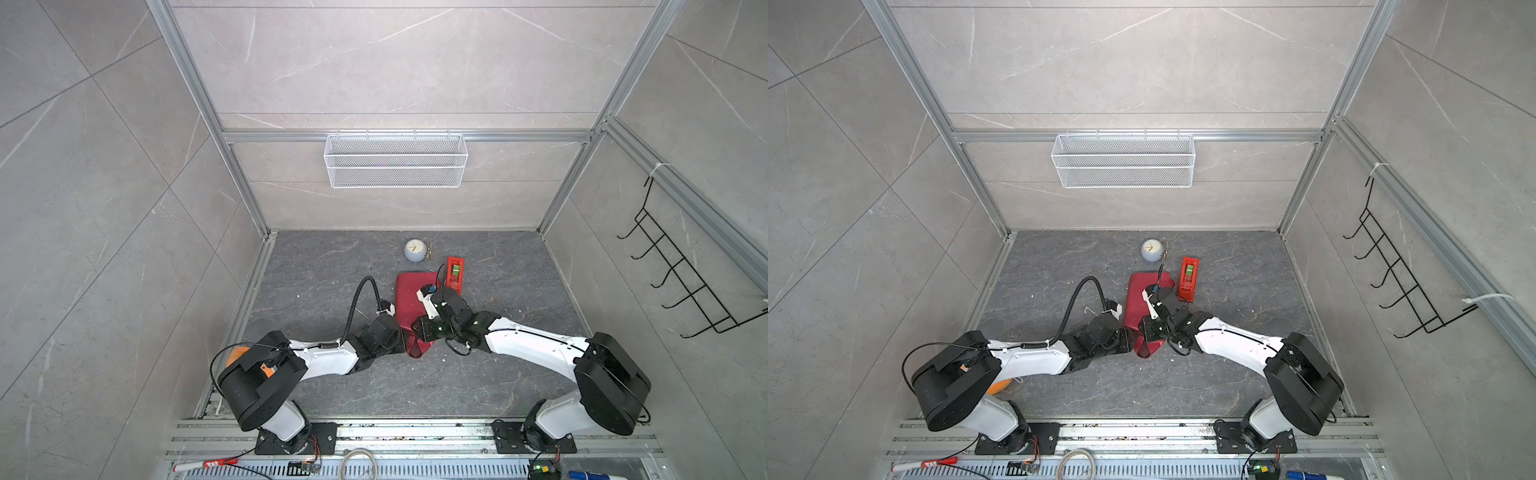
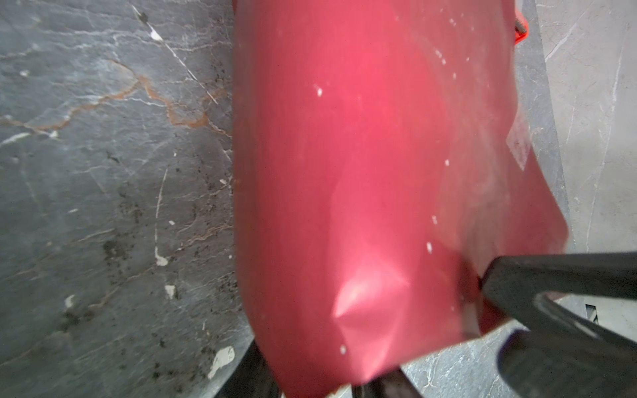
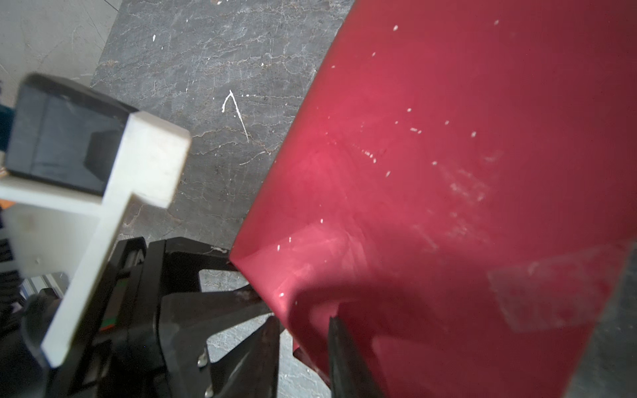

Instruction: Wrap the gift box in paper

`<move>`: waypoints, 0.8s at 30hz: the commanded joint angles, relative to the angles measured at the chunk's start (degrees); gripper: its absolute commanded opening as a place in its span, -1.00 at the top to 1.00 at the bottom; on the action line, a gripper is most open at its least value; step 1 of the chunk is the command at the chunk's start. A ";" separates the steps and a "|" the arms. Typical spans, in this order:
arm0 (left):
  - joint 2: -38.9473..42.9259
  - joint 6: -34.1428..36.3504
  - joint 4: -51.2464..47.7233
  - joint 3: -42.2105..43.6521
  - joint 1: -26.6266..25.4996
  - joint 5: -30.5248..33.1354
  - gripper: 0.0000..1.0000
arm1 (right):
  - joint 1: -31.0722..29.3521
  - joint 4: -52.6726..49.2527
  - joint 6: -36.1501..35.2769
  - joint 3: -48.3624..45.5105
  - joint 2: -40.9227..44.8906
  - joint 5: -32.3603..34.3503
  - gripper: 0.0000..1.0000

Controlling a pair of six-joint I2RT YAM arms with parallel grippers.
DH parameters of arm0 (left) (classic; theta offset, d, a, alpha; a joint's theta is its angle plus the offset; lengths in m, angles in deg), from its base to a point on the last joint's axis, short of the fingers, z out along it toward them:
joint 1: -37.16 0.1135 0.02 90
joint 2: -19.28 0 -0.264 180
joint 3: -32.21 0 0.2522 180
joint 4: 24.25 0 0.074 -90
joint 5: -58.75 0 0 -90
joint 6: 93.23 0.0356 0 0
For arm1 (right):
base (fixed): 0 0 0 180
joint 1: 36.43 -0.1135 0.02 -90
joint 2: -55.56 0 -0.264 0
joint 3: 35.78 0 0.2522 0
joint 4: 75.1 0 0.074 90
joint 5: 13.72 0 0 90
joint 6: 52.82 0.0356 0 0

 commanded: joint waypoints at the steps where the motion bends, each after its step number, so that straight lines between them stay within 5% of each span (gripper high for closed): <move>1: -1.11 0.04 3.10 -1.66 -0.14 -1.16 0.34 | -0.26 -0.65 -1.09 -0.42 0.23 1.13 0.42; 24: -6.89 0.47 6.88 -1.84 -0.22 0.58 0.33 | -0.09 -4.99 -2.85 0.73 5.64 2.96 0.36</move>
